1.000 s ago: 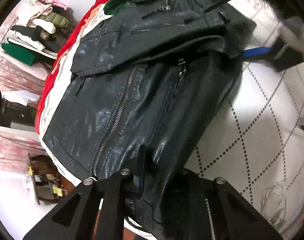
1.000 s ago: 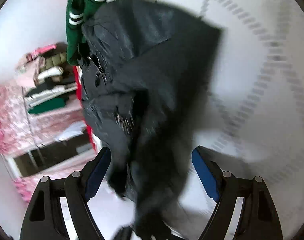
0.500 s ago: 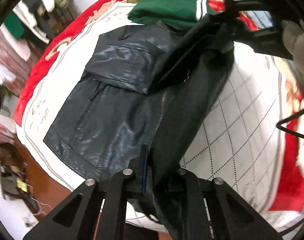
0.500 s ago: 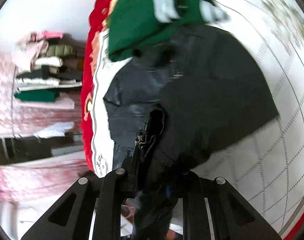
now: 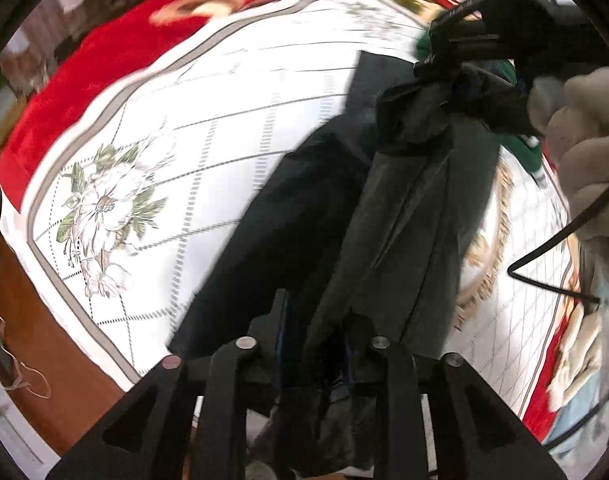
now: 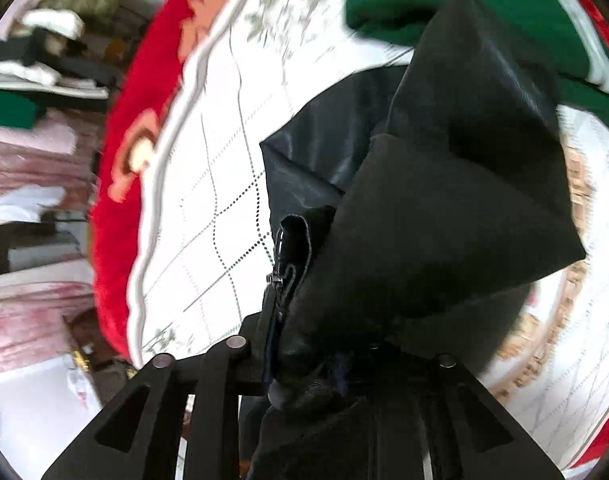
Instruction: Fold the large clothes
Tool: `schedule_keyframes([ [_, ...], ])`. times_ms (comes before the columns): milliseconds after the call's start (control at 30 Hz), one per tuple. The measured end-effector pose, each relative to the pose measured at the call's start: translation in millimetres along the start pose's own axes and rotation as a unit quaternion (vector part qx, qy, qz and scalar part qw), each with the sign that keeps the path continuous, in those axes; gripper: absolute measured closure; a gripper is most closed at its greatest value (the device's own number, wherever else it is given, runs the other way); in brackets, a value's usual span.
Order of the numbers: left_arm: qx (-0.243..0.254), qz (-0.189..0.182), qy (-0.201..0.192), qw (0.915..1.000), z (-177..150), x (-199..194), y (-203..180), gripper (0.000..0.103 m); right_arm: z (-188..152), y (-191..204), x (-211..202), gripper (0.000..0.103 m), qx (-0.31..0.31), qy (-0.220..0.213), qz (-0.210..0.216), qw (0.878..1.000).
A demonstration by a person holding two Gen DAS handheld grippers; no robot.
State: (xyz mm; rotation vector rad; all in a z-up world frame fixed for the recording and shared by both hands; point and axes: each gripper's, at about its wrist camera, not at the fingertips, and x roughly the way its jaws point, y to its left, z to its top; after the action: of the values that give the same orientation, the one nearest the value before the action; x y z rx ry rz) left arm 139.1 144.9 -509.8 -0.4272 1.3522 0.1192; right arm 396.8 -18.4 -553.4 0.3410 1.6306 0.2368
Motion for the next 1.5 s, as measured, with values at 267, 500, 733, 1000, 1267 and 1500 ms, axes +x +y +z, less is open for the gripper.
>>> schedule_keyframes([
  [267, -0.070, 0.015, -0.030, 0.9970, 9, -19, 42, 0.006, 9, 1, 0, 0.026, -0.048, 0.020, 0.145, 0.988],
  [500, -0.019, 0.132, -0.021, 0.9909, 18, 35, 19, 0.006, 5, -147, -76, 0.026, 0.027, -0.091, 0.081, 0.992],
  [733, -0.037, 0.139, 0.027, 0.9892, 24, 69, 44, 0.002, 46, -233, -10, 0.025, 0.096, -0.053, 0.124, 0.986],
  [1000, 0.010, 0.185, 0.023, 0.9824, 31, 56, 24, 0.002, -13, -262, -48, 0.087, 0.155, -0.128, 0.177, 0.963],
  [1267, 0.099, 0.195, -0.019, 0.9756, 27, 11, -44, 0.002, -194, -343, -97, 0.075, 0.298, -0.077, 0.045, 0.950],
  [1500, 0.140, 0.103, -0.006, 0.9849, 26, 37, -144, 0.002, -246, -372, -136, 0.067, 0.232, -0.066, -0.066, 0.968],
])
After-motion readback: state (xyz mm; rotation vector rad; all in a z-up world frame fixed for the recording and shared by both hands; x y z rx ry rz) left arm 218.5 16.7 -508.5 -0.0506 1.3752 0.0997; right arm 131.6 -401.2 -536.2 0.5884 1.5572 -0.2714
